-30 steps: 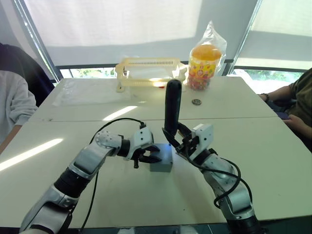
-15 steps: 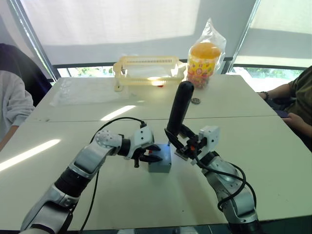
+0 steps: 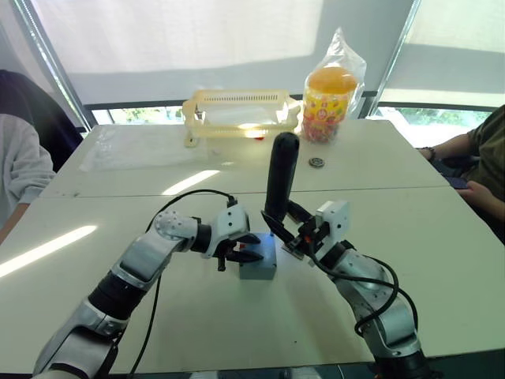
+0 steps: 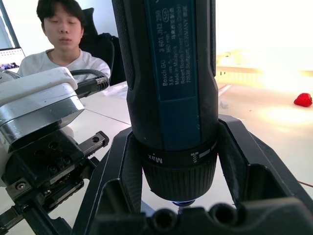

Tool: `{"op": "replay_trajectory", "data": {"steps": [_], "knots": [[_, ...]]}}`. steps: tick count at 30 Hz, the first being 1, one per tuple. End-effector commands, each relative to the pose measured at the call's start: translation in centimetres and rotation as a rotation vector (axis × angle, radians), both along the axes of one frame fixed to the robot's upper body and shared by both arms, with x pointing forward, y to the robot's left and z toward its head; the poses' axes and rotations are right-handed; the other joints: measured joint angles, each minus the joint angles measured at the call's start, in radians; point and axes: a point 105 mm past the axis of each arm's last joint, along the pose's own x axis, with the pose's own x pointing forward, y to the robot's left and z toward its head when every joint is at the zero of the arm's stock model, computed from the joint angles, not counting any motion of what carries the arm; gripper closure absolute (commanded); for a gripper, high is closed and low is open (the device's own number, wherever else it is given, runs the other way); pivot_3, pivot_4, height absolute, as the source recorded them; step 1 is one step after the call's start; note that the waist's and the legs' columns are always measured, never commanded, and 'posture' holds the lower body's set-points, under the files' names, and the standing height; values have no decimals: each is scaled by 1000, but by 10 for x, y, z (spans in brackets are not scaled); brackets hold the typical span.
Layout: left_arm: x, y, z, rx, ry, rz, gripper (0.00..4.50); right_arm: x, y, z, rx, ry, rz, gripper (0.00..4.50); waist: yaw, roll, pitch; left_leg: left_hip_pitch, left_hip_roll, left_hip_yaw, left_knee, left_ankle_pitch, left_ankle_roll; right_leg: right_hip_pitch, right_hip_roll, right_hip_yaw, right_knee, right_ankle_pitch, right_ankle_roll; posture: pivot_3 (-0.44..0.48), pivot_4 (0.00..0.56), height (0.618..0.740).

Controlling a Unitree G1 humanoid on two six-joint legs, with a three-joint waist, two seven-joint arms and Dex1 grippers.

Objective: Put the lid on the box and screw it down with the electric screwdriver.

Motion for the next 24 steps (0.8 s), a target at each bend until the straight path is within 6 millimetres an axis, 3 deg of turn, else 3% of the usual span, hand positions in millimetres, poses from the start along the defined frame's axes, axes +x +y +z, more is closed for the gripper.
{"op": "replay_trajectory", "data": {"steps": [1,8,21,24], "knots": [[-1,11,-34,104,86,51,2627,-15,22,-4,16,43,116,2709,0,0,0,0,0,0,0,0,0,0,0,0,0,0,0,0,150,740],[-2,8,-36,103,89,47,2627,4,12,-58,-59,221,-1,2709,0,0,0,1,1,0,0,0,0,1,4,0,0,0,-1,0,150,740],[-4,11,-38,108,99,56,2627,1,12,-75,-120,264,-22,2709,0,-1,-5,4,4,-1,0,0,0,2,4,0,0,0,-3,0,150,740],[-4,12,-38,105,100,60,2627,5,8,-68,-99,237,-55,2709,0,-1,-7,5,5,-1,-1,0,0,2,3,0,-1,0,-4,0,150,740]]}}
